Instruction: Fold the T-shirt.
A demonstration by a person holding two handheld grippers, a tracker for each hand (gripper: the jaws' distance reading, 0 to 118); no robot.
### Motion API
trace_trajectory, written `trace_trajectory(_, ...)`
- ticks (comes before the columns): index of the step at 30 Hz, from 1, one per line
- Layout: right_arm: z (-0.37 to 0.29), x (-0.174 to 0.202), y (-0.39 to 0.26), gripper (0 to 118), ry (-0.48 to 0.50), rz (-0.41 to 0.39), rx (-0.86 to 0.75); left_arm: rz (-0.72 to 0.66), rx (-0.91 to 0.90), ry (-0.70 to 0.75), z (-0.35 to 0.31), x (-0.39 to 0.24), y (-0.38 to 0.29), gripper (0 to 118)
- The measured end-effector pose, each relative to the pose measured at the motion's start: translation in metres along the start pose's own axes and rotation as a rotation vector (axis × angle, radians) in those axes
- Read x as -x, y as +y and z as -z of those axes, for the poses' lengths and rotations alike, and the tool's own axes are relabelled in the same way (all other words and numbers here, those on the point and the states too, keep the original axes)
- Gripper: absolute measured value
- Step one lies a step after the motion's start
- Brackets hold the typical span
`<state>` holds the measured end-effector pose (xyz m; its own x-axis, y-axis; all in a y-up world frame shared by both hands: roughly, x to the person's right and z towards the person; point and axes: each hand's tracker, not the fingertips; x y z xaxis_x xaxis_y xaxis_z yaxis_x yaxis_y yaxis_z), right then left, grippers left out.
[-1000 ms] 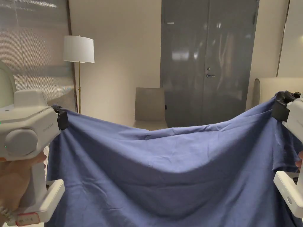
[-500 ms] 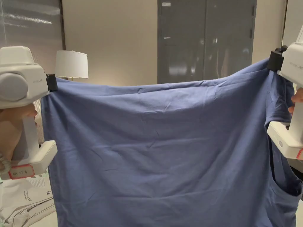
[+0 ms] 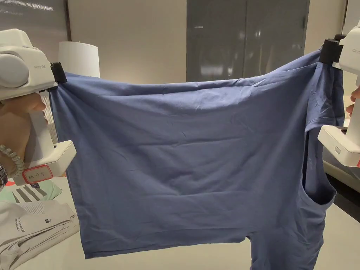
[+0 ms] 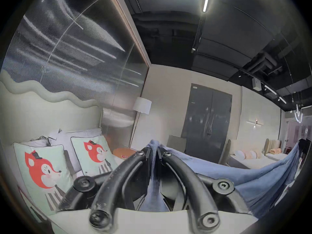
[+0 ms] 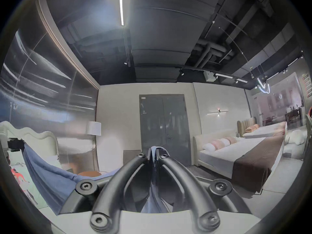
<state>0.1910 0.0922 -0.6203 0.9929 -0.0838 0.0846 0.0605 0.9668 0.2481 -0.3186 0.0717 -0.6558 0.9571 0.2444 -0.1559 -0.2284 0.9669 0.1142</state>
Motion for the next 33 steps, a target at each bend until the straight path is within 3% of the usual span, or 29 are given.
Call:
trace_trajectory(6,-0.019,-0.013,-0.021,6,0.048,0.005,0.061,-0.022,0.029,-0.007,-0.019,0.014,-0.021,4)
trace_trajectory(14,-0.093,-0.032,-0.053,6,0.080,0.008,0.165,-0.012,0.122,-0.010,-0.084,0.039,-0.066,4)
trace_trajectory(25,-0.235,-0.052,-0.101,6,0.115,0.063,0.316,0.045,0.228,-0.020,-0.221,0.079,-0.128,4)
trace_trajectory(29,-0.294,-0.053,-0.121,6,0.140,0.007,0.375,0.033,0.258,-0.022,-0.274,0.100,-0.150,4)
trace_trajectory(33,-0.358,-0.059,-0.147,6,0.177,0.035,0.441,0.056,0.314,-0.005,-0.328,0.121,-0.181,4)
